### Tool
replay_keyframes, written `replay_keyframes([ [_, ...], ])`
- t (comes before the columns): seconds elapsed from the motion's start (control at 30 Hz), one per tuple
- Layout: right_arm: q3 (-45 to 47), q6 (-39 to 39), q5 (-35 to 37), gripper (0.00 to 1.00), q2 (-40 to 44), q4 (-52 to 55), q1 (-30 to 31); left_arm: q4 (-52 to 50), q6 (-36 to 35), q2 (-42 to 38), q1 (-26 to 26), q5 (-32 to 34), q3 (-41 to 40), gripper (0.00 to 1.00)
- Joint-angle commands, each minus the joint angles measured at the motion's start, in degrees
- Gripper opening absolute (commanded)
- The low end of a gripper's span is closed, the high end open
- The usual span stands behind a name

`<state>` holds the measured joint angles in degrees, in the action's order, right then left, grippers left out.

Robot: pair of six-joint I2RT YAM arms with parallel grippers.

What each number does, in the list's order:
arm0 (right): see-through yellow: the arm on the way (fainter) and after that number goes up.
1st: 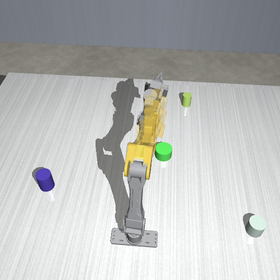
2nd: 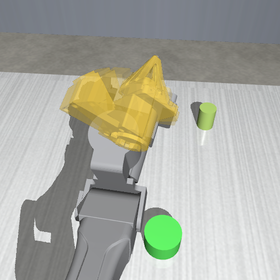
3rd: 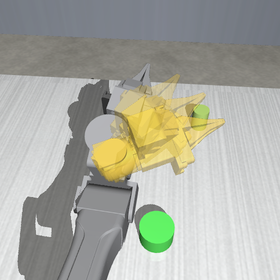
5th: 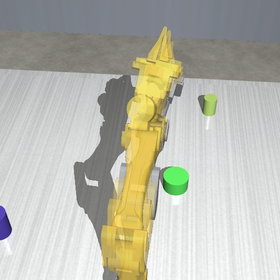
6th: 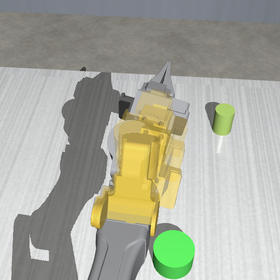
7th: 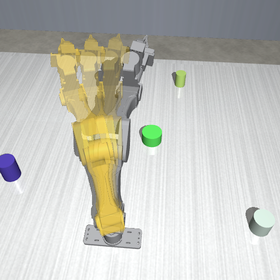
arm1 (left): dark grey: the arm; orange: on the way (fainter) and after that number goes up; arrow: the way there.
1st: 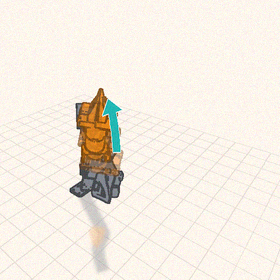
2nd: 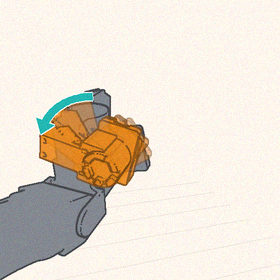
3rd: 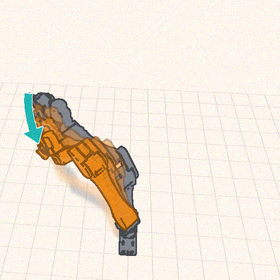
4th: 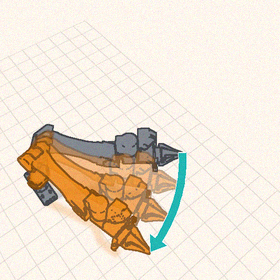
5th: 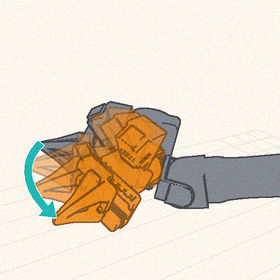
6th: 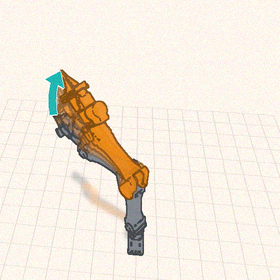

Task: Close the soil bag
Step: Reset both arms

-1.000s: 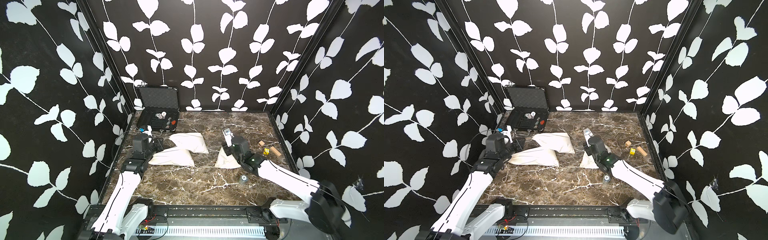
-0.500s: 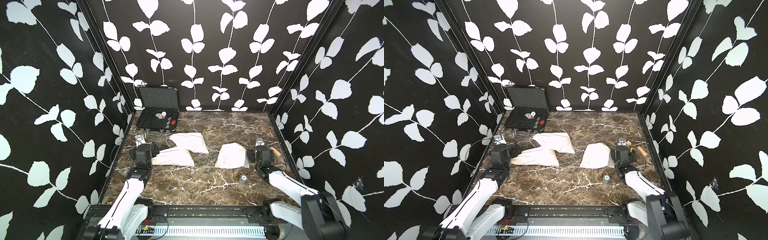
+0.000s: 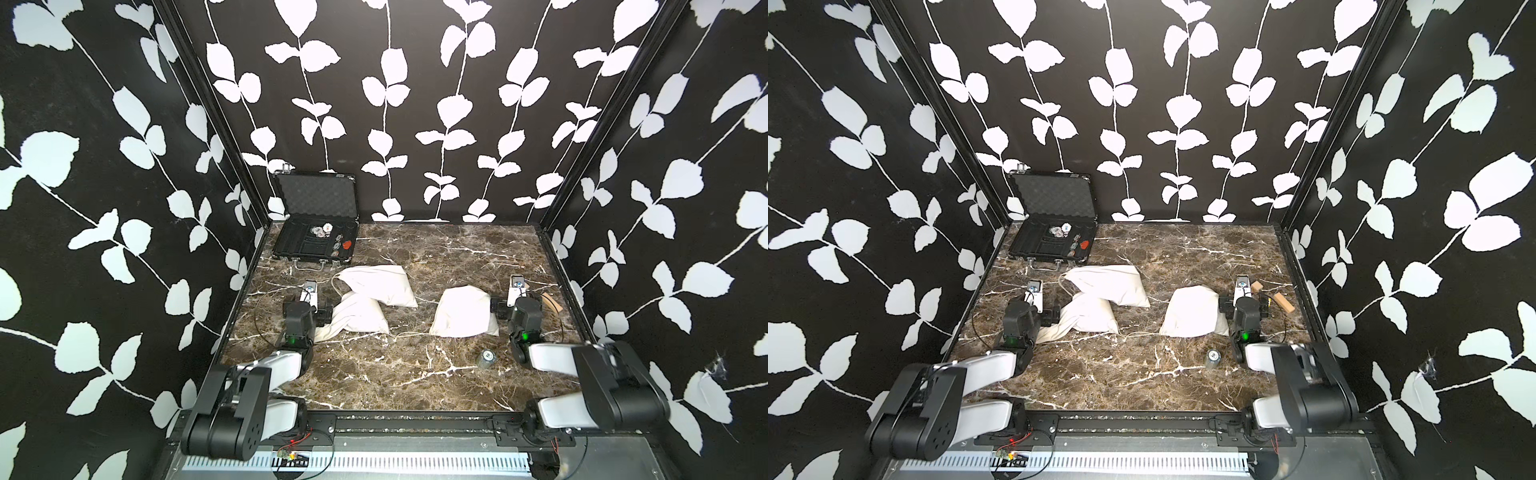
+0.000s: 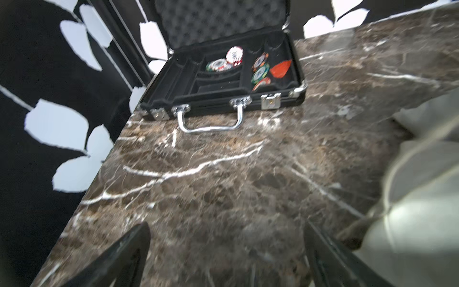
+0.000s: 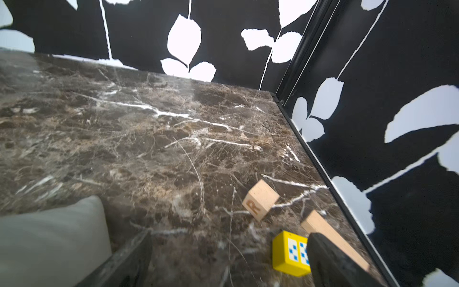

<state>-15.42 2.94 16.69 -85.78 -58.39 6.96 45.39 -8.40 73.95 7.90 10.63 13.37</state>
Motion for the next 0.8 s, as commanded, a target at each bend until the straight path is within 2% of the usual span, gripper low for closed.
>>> replay_keyframes([
  [0.0,0.7,0.6,-3.9,1.00,-3.4,-8.8,-1.0,6.2,-2.0,2.6,0.3,-3.8,2.7,0.99],
  [0.07,-1.9,0.2,-6.6,0.99,-1.3,0.3,-1.9,5.1,-2.1,3.4,0.3,-2.8,4.0,0.99],
  [0.1,-3.4,0.5,-7.4,0.99,-2.0,1.5,-2.1,8.1,-2.5,5.5,0.3,-2.6,3.7,0.99],
  [0.17,-5.6,-0.1,-7.9,0.99,-2.3,4.9,-2.9,17.8,-3.9,11.4,0.2,-3.5,2.2,0.99],
  [0.23,-7.1,-1.3,-9.0,0.99,-2.0,8.7,-4.1,29.7,-4.1,19.0,0.2,-1.6,0.8,0.99],
  [0.27,-7.2,-1.6,-9.6,0.99,-2.3,8.3,-4.4,26.5,-3.2,18.1,0.2,-0.9,0.8,0.99],
  [0.33,-7.4,-1.6,-9.9,0.99,-2.1,9.0,-4.5,13.2,-2.4,14.6,-0.4,-2.1,4.8,0.99],
  [0.43,-7.7,-1.9,-10.8,0.99,-2.3,9.4,-4.9,4.3,2.1,15.4,-5.7,-7.7,10.3,0.99],
  [0.5,-7.8,-2.0,-11.3,1.00,-2.3,9.6,-5.2,7.2,2.0,16.0,-5.7,-8.0,10.0,0.99],
  [0.77,-7.7,-2.0,-11.3,0.99,-2.2,9.5,-5.2,6.1,1.6,15.6,-5.7,-9.6,10.0,0.99],
])
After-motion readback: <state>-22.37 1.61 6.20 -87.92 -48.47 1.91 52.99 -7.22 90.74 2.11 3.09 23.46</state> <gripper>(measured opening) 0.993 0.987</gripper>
